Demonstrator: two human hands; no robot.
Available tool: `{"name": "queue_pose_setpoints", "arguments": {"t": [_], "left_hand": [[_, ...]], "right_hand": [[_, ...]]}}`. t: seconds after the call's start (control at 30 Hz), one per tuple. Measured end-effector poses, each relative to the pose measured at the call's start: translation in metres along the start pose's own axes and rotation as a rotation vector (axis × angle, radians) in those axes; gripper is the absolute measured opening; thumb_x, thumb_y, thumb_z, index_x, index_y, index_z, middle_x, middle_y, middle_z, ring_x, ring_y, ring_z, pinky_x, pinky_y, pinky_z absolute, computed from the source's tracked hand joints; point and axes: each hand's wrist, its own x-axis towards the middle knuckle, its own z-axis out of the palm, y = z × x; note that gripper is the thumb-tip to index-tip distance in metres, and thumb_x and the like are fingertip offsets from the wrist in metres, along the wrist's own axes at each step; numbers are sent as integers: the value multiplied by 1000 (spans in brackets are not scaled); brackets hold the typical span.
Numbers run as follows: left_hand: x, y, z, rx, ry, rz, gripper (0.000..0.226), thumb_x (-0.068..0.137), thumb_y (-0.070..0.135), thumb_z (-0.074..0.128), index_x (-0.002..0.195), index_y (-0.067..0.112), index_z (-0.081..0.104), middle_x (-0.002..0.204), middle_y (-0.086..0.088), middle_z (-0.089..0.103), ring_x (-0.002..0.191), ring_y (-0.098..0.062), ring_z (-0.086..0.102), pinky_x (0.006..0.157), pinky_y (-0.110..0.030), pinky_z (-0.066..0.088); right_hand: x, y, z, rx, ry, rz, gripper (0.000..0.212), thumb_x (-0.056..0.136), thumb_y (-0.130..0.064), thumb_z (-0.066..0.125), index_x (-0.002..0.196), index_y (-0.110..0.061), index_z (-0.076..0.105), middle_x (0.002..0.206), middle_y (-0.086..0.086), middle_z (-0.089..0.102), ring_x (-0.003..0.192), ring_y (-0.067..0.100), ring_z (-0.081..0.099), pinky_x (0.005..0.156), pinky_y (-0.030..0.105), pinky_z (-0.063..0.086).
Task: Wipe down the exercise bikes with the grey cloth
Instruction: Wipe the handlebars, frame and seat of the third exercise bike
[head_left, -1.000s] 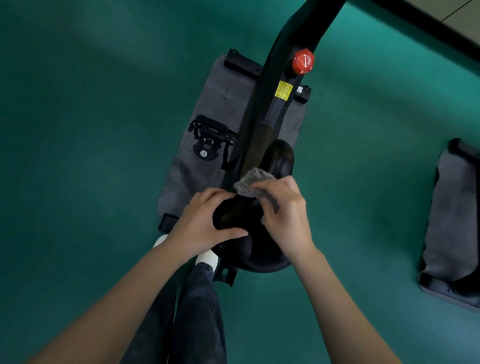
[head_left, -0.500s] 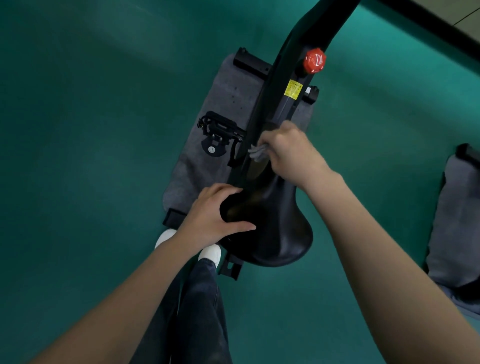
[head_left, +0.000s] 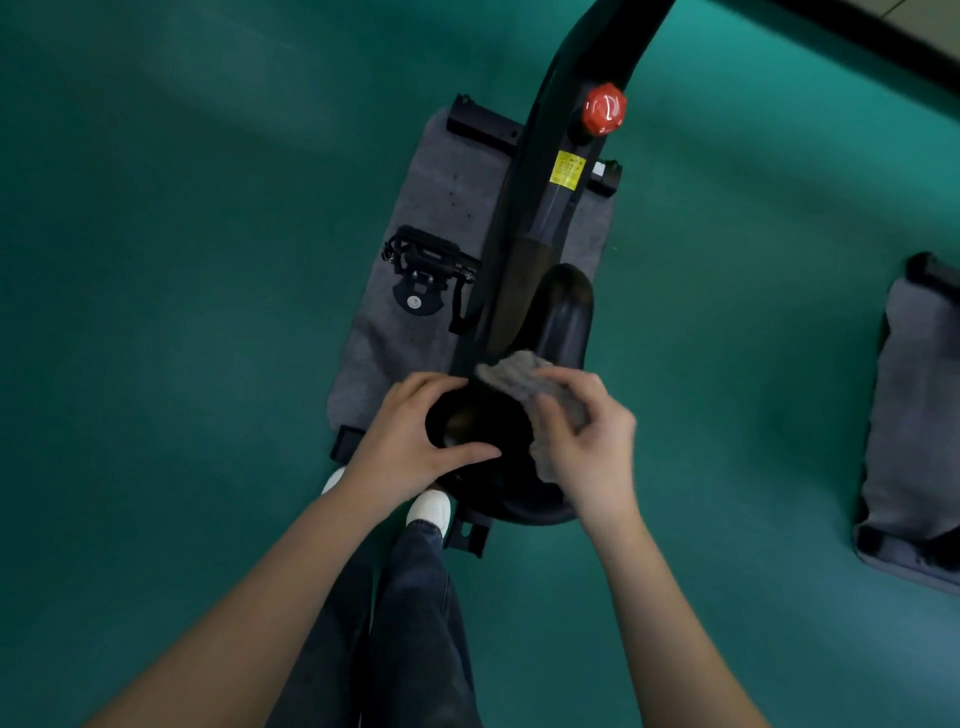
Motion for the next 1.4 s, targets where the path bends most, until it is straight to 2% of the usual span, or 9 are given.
{"name": "queue_pose_setpoints", "arguments": {"t": [0.13,0.2,0.37,0.53,0.7,0.87,1.0,1.23,1.4], "left_hand": [[1,-2,0,-8,-2,-12,84,52,73,66,123,32,52,121,15,46,119,-10,43,103,-35,40],[1,-2,0,2,2,-6,85,51,75,66,123,30,54,121,14,47,118,-10,44,103,-36,40],[0,5,-5,132,-43,20,88,57,77,59,128,26,50,124,12,46,120,-12,43,103,-38,40],[-4,34,-19,351,-74,145,88,68,79,42,134,21,44,129,7,46,121,-15,42,102,-39,41],[-19,75,-33,617,-97,294,88,74,75,32,141,18,37,139,3,41,126,-17,37,103,-40,38],[-40,117,-50,796,-138,434,78,84,64,45,145,18,29,153,1,27,137,-21,28,108,-41,30],[-53,144,-58,914,-146,533,77,86,64,41,147,19,25,155,0,22,140,-20,22,112,-38,23],[-91,169,-62,1085,-106,599,78,87,68,26,147,19,24,155,-1,22,144,-20,15,115,-40,13],[-111,188,-45,1135,-67,607,77,87,68,25,147,20,26,156,-2,21,144,-22,15,116,-43,13]], "right_hand": [[2,16,-32,335,395,250,20,84,-6,62,90,-25,66,91,-4,69,87,11,65,83,26,51],[6,23,-45,383,482,301,23,86,-3,61,89,-26,67,89,-5,69,86,10,65,82,26,51],[-2,26,-59,324,500,319,26,87,-2,60,89,-27,65,89,-6,68,83,5,65,82,23,52],[-18,4,-61,316,460,290,23,88,1,59,90,-21,64,87,-7,67,81,2,64,78,17,50],[-47,-33,-69,350,479,313,18,89,-1,59,96,-16,64,92,-3,67,89,10,63,85,27,52],[-85,-77,-87,420,577,324,23,90,-1,57,92,-22,63,92,-4,67,89,11,63,87,29,51],[-117,-98,-96,419,651,330,18,89,-2,57,96,-18,64,95,0,67,92,14,62,87,33,51],[-166,-119,-104,443,698,324,30,89,-2,57,87,-31,63,87,-10,66,79,2,61,72,14,49],[-187,-110,-129,481,712,315,23,90,-2,57,92,-24,63,93,-5,66,88,11,61,82,26,50]]}}
